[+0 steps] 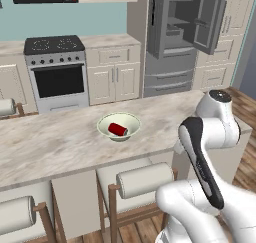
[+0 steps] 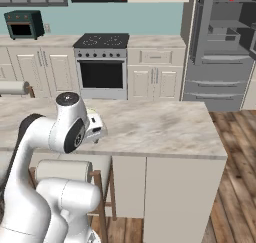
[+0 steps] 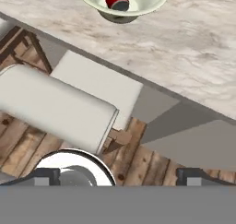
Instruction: Open the fridge, grab two sodas, and place both sodas inside the bowl with ice on the dining counter.
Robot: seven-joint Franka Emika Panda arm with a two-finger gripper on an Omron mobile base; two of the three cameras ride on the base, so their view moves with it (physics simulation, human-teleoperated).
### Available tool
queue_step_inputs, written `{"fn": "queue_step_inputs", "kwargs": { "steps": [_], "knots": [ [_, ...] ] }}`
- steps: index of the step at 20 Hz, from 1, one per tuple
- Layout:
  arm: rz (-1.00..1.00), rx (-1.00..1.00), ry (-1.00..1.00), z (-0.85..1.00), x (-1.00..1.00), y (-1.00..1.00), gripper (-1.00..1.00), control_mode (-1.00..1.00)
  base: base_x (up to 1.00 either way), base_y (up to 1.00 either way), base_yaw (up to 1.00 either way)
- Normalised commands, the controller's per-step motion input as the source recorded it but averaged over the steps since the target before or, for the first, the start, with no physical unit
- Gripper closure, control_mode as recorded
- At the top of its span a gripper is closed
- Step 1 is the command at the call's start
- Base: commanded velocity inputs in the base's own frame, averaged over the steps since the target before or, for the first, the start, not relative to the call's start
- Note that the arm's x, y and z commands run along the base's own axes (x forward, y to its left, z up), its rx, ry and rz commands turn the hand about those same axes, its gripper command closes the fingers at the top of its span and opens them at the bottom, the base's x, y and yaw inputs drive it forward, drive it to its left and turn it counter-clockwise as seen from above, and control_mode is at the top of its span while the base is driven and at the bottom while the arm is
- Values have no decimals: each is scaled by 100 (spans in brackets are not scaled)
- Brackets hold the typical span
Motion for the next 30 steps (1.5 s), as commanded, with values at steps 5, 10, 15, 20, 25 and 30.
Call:
{"fn": "queue_step_inputs", "kwargs": {
  "steps": [5, 10, 15, 20, 25, 30],
  "knots": [
    [-36, 12, -3, 0, -98, -11, -100, -100, 0, 0, 0],
    [-26, 13, -7, -1, -80, 24, -100, -100, 0, 0, 0],
    [-22, 10, -8, -7, -64, 41, -100, -100, 0, 0, 0],
    [-7, 1, 0, -20, -16, 20, -100, -100, 0, 0, 0],
    [0, 0, -3, -2, -6, -8, -100, -100, 0, 0, 0],
    [0, 0, 0, 0, 0, 0, -100, 100, -47, -88, 0]
  ]
}}
